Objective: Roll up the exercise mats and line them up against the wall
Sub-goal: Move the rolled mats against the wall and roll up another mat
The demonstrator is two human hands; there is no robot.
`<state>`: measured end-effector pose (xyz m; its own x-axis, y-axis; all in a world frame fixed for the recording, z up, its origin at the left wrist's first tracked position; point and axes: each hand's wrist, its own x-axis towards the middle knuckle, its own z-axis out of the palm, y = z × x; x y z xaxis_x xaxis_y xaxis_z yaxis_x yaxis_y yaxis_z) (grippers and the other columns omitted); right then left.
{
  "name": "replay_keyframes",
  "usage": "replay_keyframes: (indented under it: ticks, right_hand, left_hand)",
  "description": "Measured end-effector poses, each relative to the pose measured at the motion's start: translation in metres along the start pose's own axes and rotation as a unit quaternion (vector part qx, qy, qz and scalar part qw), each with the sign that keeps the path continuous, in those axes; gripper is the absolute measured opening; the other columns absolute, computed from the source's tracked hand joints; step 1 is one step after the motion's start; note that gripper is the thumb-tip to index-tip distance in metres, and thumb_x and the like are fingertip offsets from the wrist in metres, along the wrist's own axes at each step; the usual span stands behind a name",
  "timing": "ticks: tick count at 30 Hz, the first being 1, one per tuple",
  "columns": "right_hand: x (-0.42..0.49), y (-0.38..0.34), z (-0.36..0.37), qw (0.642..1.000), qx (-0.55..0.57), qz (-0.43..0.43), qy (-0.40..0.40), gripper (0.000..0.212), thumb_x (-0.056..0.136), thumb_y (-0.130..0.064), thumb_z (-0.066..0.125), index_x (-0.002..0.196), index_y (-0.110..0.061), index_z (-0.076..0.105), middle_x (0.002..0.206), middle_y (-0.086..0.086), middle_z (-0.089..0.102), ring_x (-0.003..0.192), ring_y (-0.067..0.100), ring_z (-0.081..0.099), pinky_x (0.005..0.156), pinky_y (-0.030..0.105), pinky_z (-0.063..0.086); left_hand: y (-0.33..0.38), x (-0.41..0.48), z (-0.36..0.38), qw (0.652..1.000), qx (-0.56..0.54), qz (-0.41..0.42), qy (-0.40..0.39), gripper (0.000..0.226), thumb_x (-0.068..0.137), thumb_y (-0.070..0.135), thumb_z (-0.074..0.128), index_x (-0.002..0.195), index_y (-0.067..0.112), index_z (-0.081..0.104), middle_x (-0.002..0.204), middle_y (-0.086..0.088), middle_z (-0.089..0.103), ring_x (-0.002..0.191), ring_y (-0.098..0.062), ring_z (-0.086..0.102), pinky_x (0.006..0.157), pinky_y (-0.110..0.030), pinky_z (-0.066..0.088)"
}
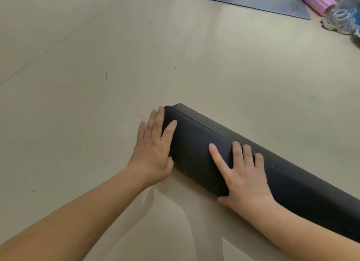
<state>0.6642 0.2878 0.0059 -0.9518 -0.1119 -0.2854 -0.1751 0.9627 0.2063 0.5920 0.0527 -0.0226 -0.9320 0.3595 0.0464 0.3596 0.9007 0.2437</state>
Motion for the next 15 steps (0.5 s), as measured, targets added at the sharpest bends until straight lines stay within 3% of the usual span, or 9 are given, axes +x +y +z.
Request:
replay_keyframes:
  ticks: [2,3,5,6,7,8,10,12,15]
  right_hand:
    - [-0.012,-0.017,0.011,1.000,-0.013,-0.022,-0.009,0.138,0.081,-0.065,0.074,0.152,-0.033,-0.039,0.158,0.033,-0.003,0.145,0.057,0.005,0.113,0.066,0.018]
    - [-0.017,-0.022,0.014,0.999,-0.022,-0.040,-0.020,0.138,0.075,-0.062,0.081,0.160,-0.035,-0.024,0.156,0.034,0.010,0.141,0.059,0.015,0.107,0.067,0.025]
    - [-0.025,-0.019,0.011,0.997,0.028,-0.069,-0.022,0.135,0.056,-0.061,0.092,0.165,-0.038,0.015,0.140,0.030,0.041,0.122,0.054,0.043,0.089,0.061,0.043]
    - [-0.028,-0.014,0.006,0.995,0.052,-0.087,-0.017,0.134,0.054,-0.066,0.091,0.164,-0.041,0.018,0.135,0.024,0.048,0.115,0.048,0.049,0.084,0.056,0.048]
    - [-0.032,-0.009,-0.003,0.993,0.064,-0.097,-0.025,0.133,0.059,-0.072,0.085,0.164,-0.046,0.007,0.139,0.019,0.047,0.116,0.041,0.049,0.087,0.052,0.049]
    - [-0.035,-0.003,-0.012,0.992,0.070,-0.106,-0.023,0.130,0.066,-0.079,0.075,0.161,-0.051,-0.010,0.150,0.015,0.037,0.128,0.038,0.042,0.100,0.051,0.046]
    - [-0.036,0.014,-0.024,0.988,0.087,-0.095,-0.079,0.129,0.067,-0.094,0.057,0.150,-0.054,-0.033,0.168,0.007,0.003,0.155,0.037,0.007,0.124,0.051,0.023]
    - [-0.031,0.029,-0.029,0.983,0.098,-0.078,-0.131,0.129,0.058,-0.105,0.048,0.145,-0.060,-0.035,0.172,0.003,-0.015,0.159,0.030,-0.015,0.128,0.054,0.012]
    - [-0.025,0.047,-0.020,0.982,0.089,-0.056,-0.159,0.130,0.063,-0.096,0.060,0.138,-0.065,-0.041,0.171,0.008,-0.021,0.159,0.034,-0.010,0.123,0.058,0.025]
  left_hand:
    - [-0.003,0.003,-0.019,0.994,0.029,0.094,-0.042,0.107,0.088,0.041,0.070,0.166,0.026,-0.001,0.173,-0.007,-0.018,0.160,-0.025,-0.018,0.130,-0.050,-0.001]
    - [-0.003,0.006,-0.027,0.988,0.053,0.121,-0.084,0.105,0.089,0.050,0.070,0.166,0.031,0.000,0.174,-0.007,-0.009,0.161,-0.024,-0.010,0.130,-0.047,0.001]
    - [0.000,0.008,-0.034,0.977,0.102,0.132,-0.130,0.098,0.084,0.064,0.072,0.162,0.037,0.018,0.168,-0.004,0.021,0.154,-0.024,0.020,0.125,-0.040,0.018]
    - [0.000,0.006,-0.037,0.977,0.113,0.122,-0.134,0.099,0.077,0.069,0.075,0.157,0.038,0.026,0.158,0.001,0.032,0.143,-0.022,0.032,0.117,-0.037,0.030]
    - [-0.001,0.003,-0.040,0.979,0.108,0.106,-0.139,0.104,0.071,0.070,0.079,0.155,0.037,0.029,0.148,0.006,0.036,0.133,-0.020,0.036,0.106,-0.034,0.039]
    - [-0.003,0.000,-0.042,0.980,0.088,0.090,-0.153,0.111,0.065,0.068,0.083,0.156,0.037,0.027,0.141,0.008,0.035,0.127,-0.017,0.035,0.100,-0.032,0.044]
    - [-0.008,-0.002,-0.048,0.979,0.039,0.062,-0.189,0.121,0.062,0.062,0.086,0.160,0.038,0.020,0.139,0.010,0.028,0.128,-0.016,0.029,0.102,-0.030,0.045]
    - [-0.009,0.001,-0.054,0.972,0.026,0.048,-0.229,0.128,0.060,0.061,0.088,0.163,0.040,0.015,0.152,0.007,0.019,0.139,-0.018,0.021,0.114,-0.034,0.037]
    - [0.002,0.004,-0.060,0.947,0.052,0.039,-0.316,0.143,0.056,0.066,0.089,0.164,0.043,-0.003,0.171,0.004,-0.018,0.157,-0.024,-0.011,0.128,-0.043,0.013]
